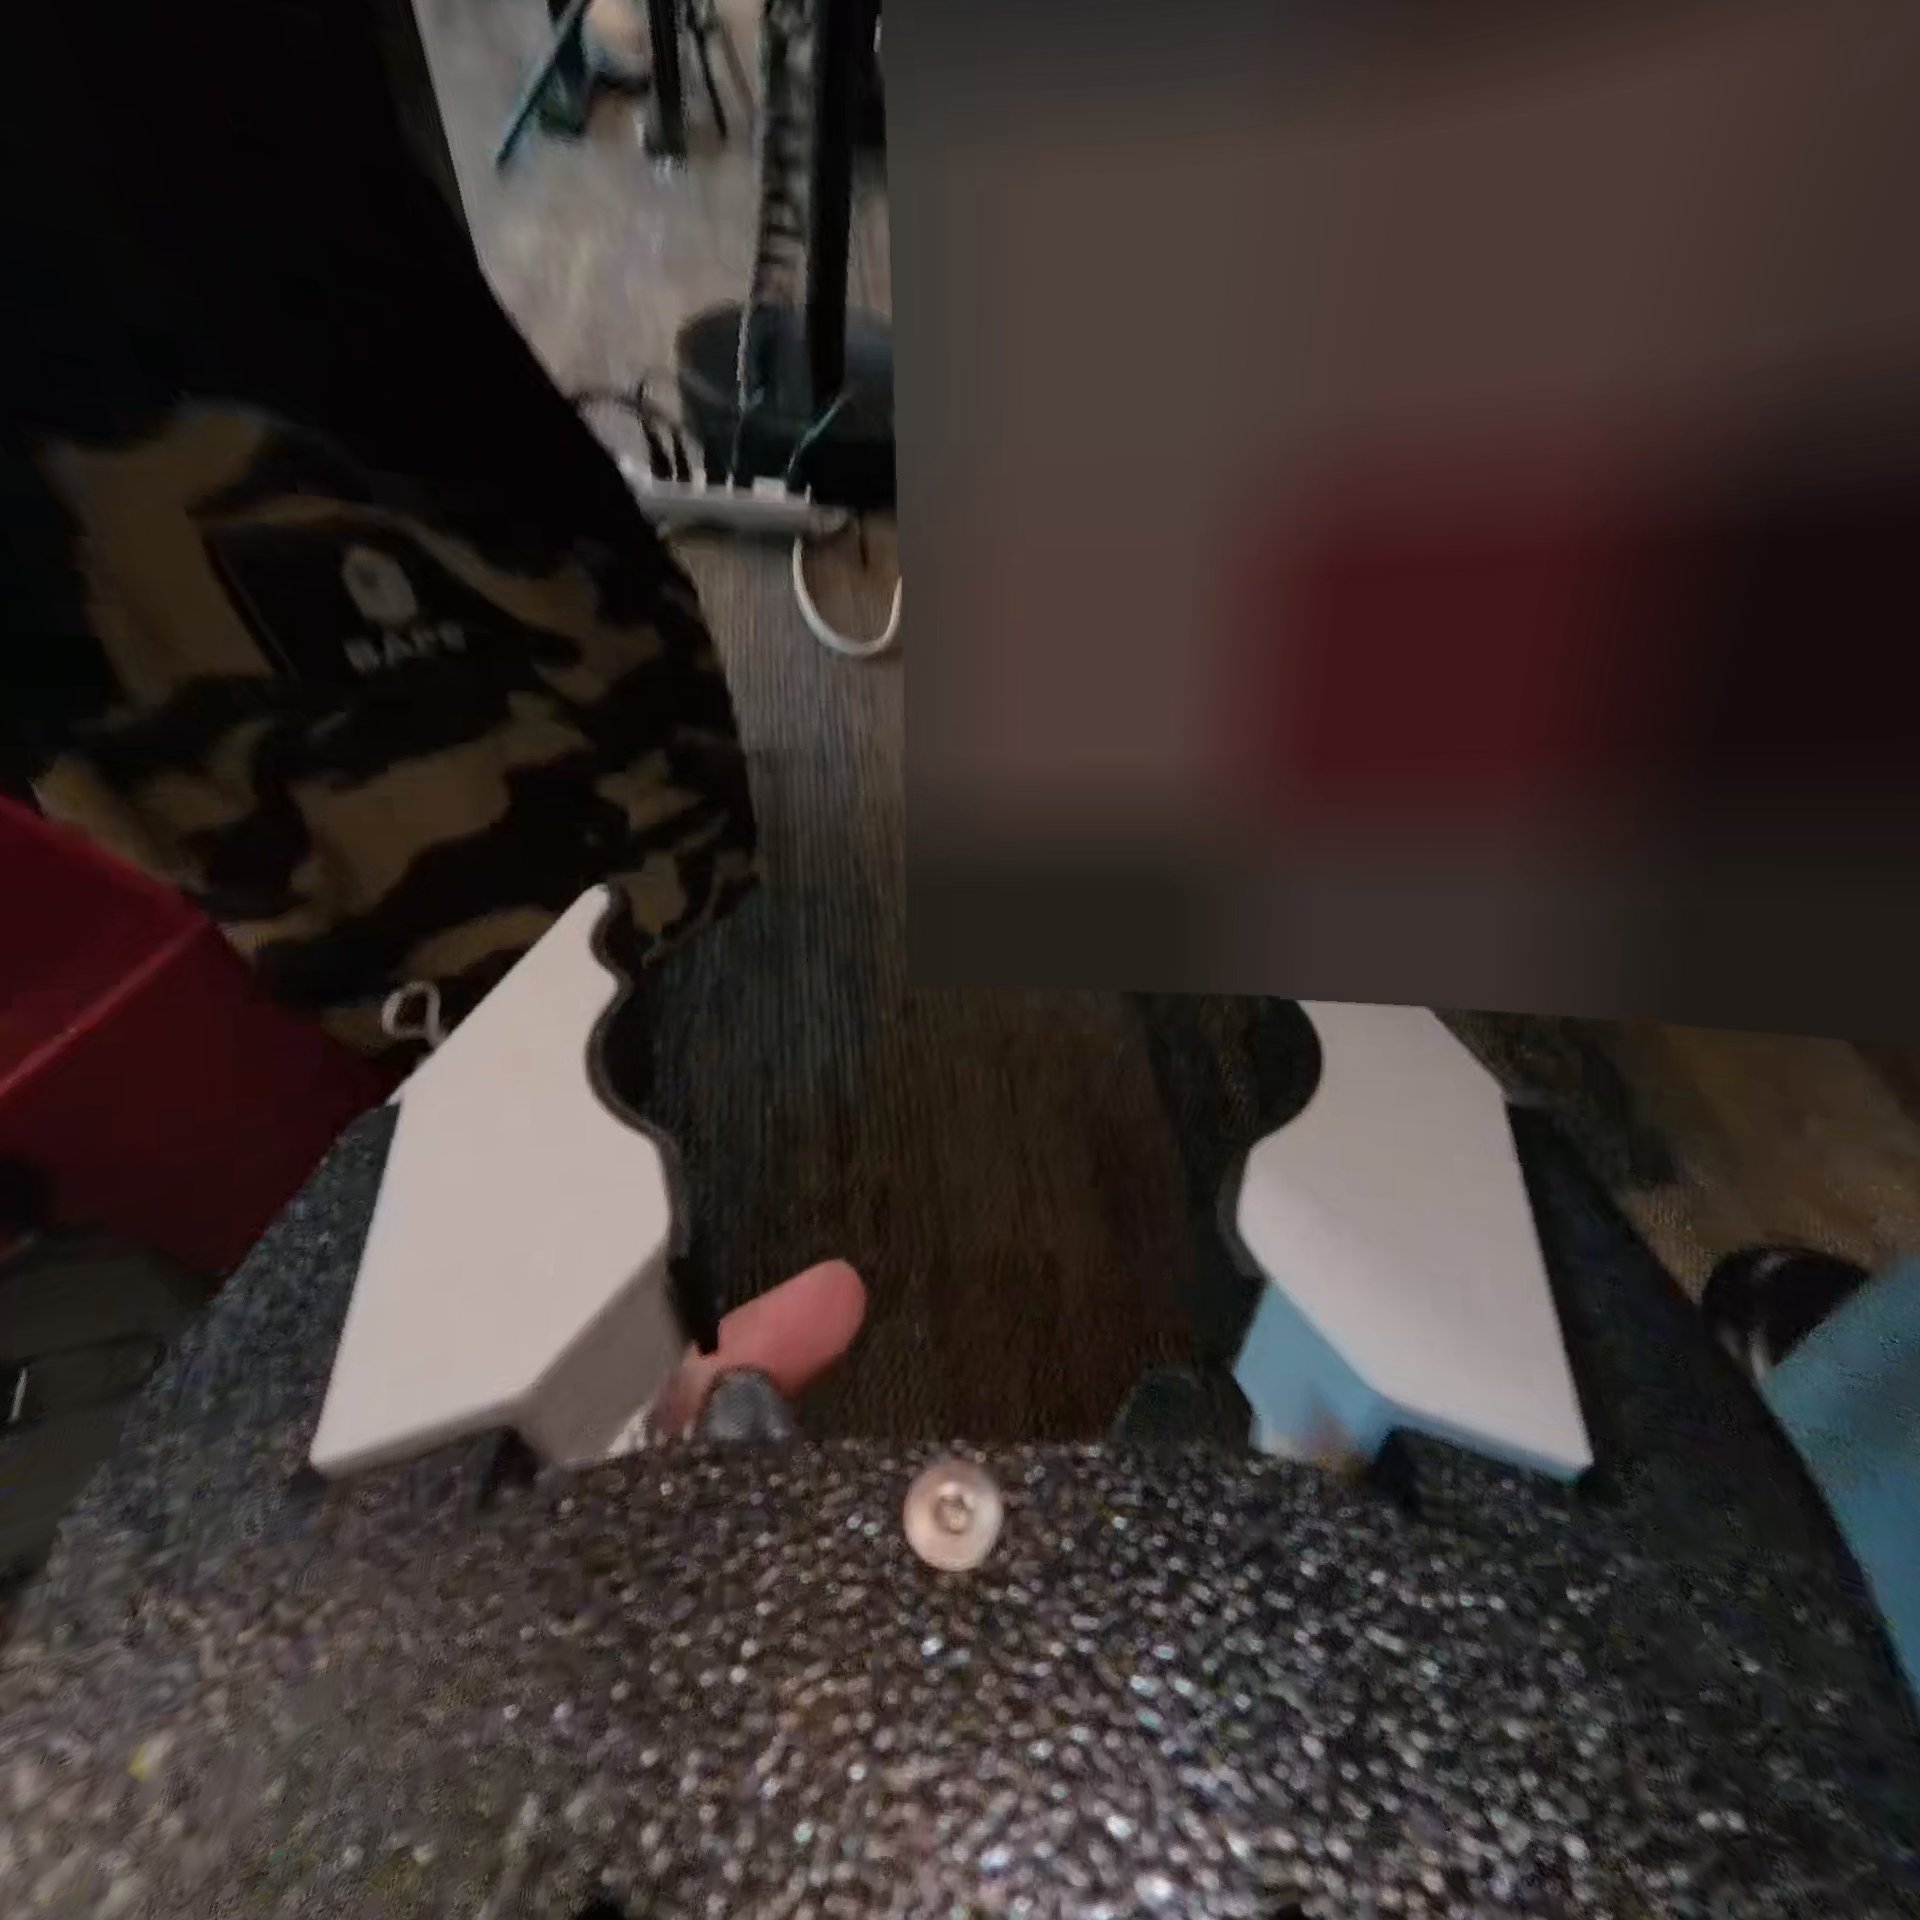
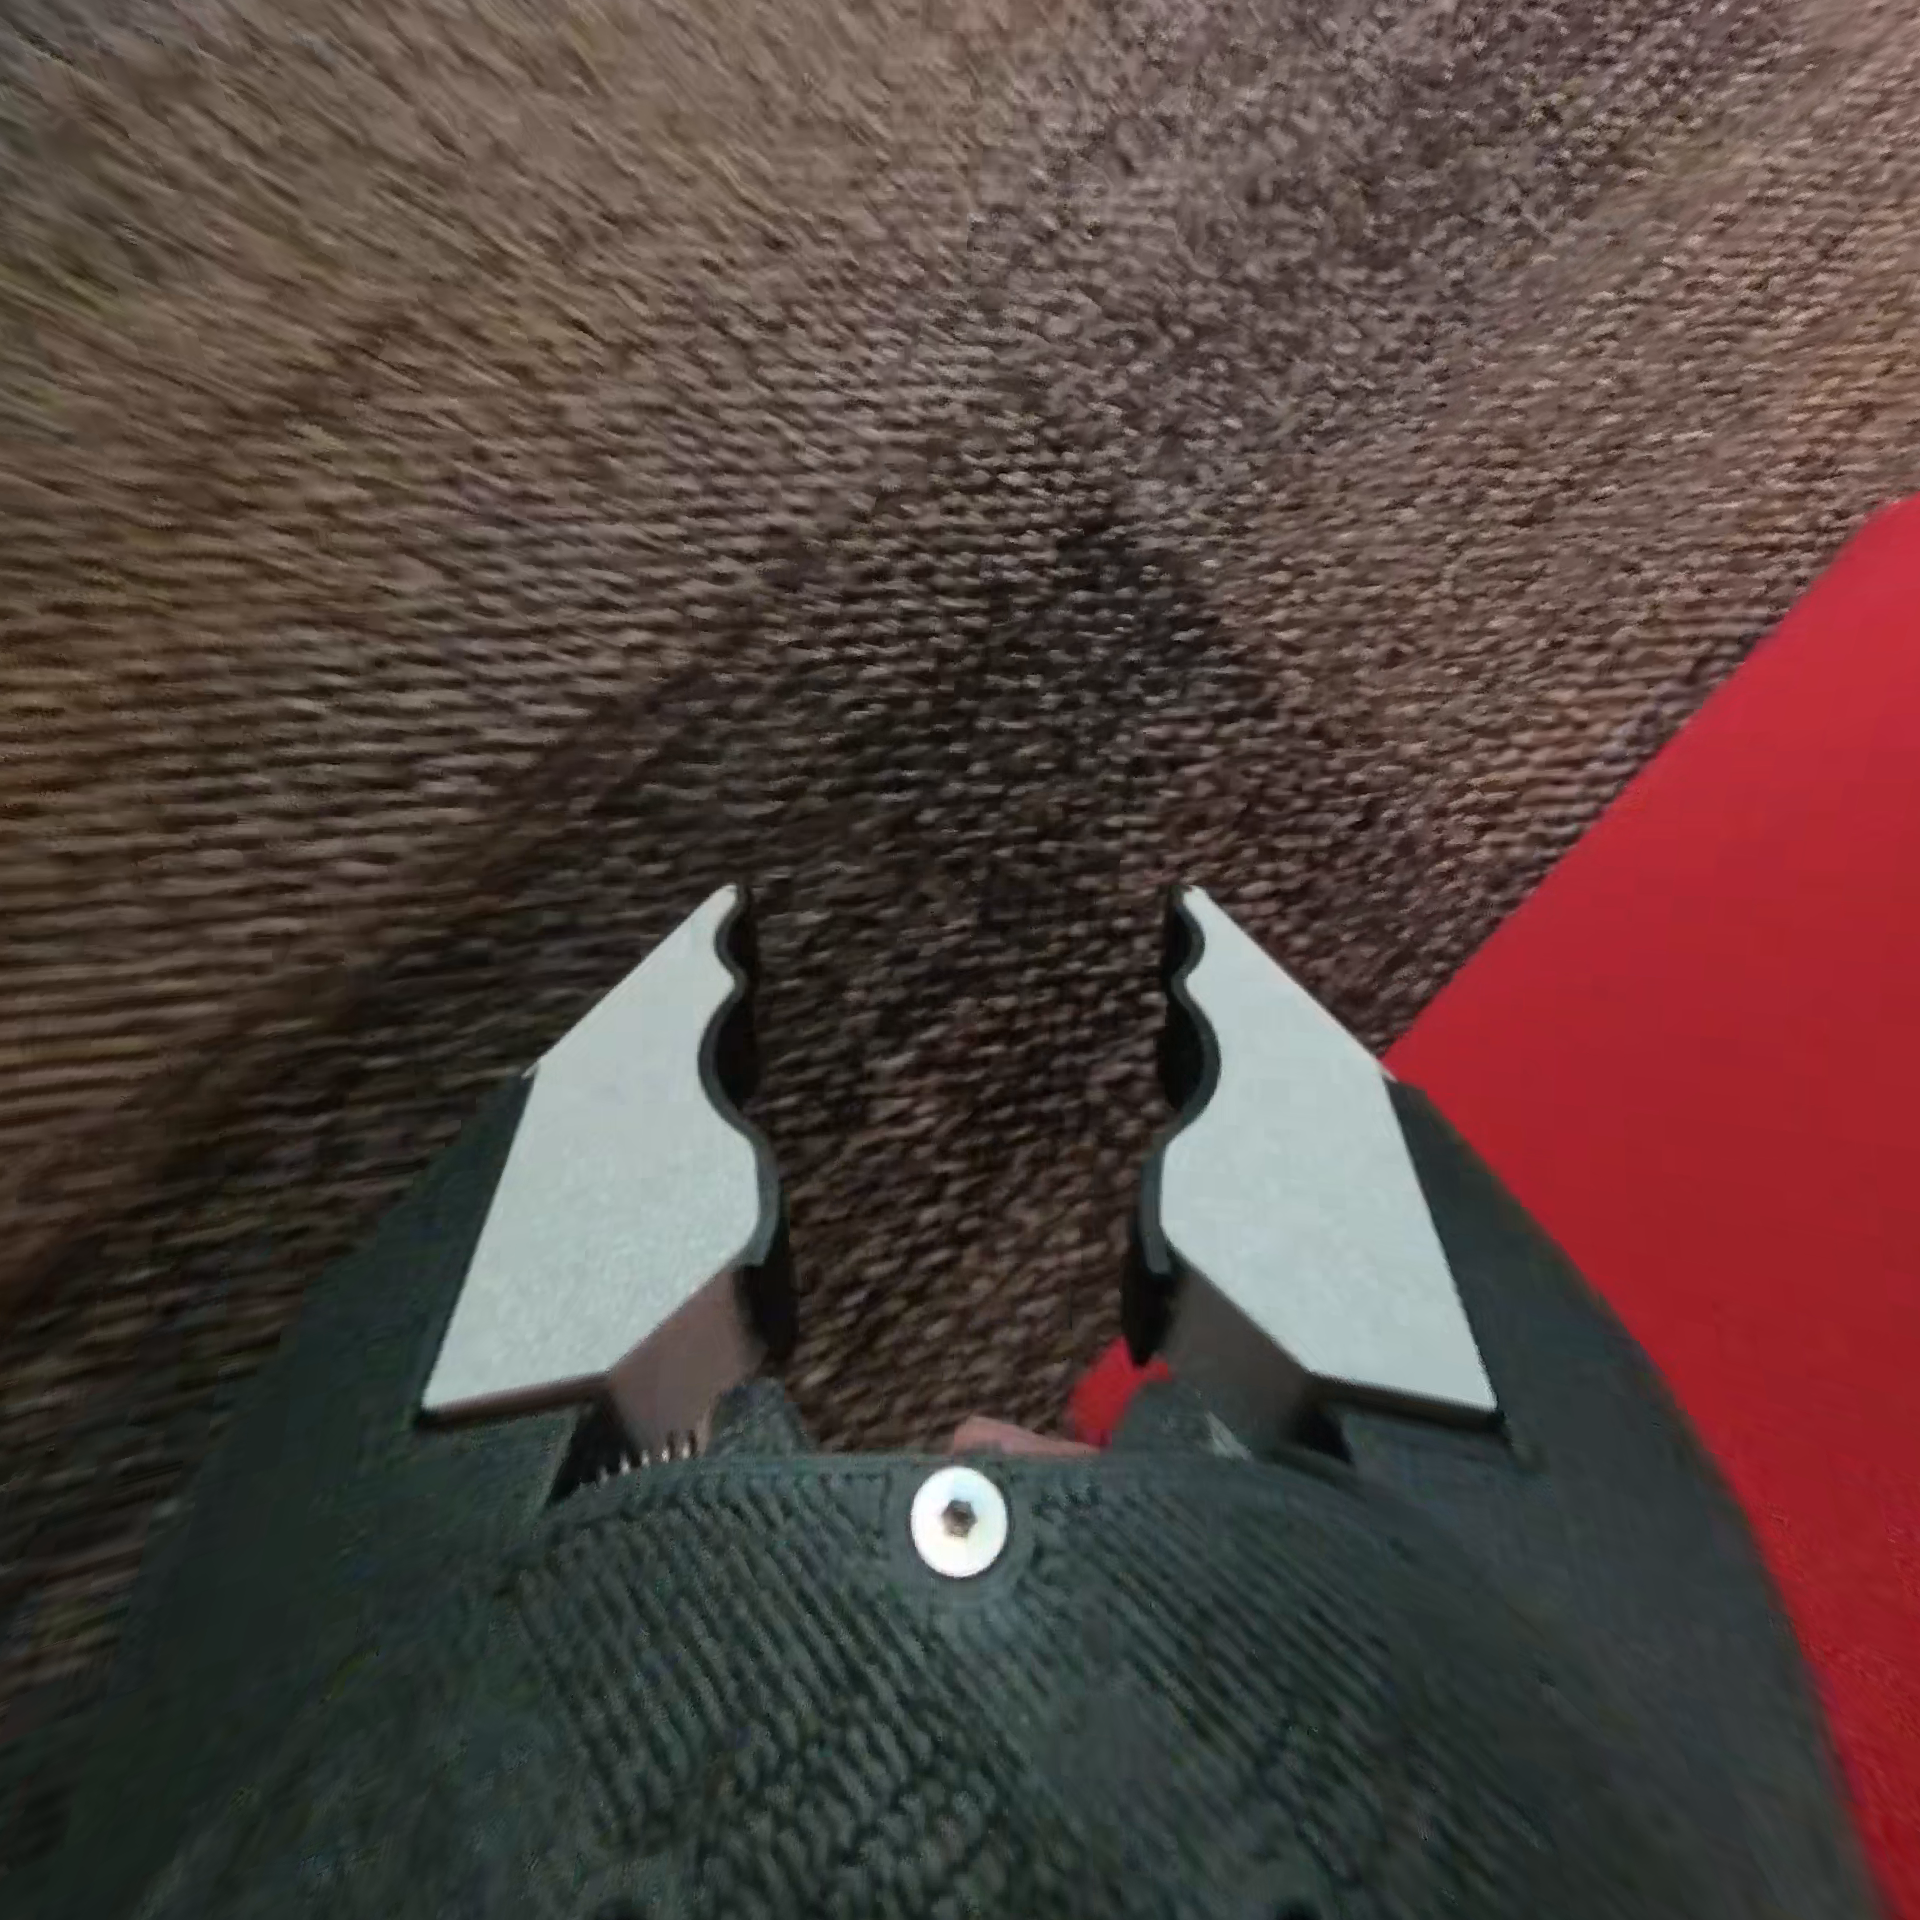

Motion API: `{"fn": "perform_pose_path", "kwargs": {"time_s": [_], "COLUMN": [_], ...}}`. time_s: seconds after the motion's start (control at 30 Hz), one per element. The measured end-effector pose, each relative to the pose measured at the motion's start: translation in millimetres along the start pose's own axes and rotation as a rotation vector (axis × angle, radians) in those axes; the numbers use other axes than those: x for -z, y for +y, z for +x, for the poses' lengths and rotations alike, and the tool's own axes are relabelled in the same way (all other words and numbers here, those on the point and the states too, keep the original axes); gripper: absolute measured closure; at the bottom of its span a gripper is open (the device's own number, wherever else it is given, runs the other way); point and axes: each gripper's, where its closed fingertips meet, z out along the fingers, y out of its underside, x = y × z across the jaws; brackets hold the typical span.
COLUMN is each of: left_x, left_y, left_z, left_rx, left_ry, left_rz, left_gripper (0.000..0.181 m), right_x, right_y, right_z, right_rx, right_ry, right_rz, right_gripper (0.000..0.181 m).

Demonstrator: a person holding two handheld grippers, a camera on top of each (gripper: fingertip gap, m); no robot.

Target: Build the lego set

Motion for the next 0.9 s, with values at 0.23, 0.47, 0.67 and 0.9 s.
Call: {"fn": "perform_pose_path", "kwargs": {"time_s": [0.23,0.47,0.67,0.9], "left_x": [-10.2,-20.6,-29.1,-35.4], "left_y": [34.9,59.1,51.9,55.5], "left_z": [-47.5,-50.5,-42.4,-31.4], "left_rx": [0.079,0.216,0.267,0.288], "left_ry": [-0.120,-0.115,-0.072,-0.015], "left_rz": [-0.178,-0.232,-0.199,-0.225], "left_gripper": [0.063,0.057,0.057,0.056], "right_x": [-62.1,-69.7,-71.1,-59.7], "right_y": [42.1,42.7,42.3,48.1], "right_z": [72.7,80.6,69.3,79.9], "right_rx": [0.017,-0.097,-0.100,-0.208], "right_ry": [0.294,0.304,0.330,0.404], "right_rz": [-0.257,-0.154,-0.064,-0.007], "right_gripper": [0.128,0.153,0.177,0.137]}}
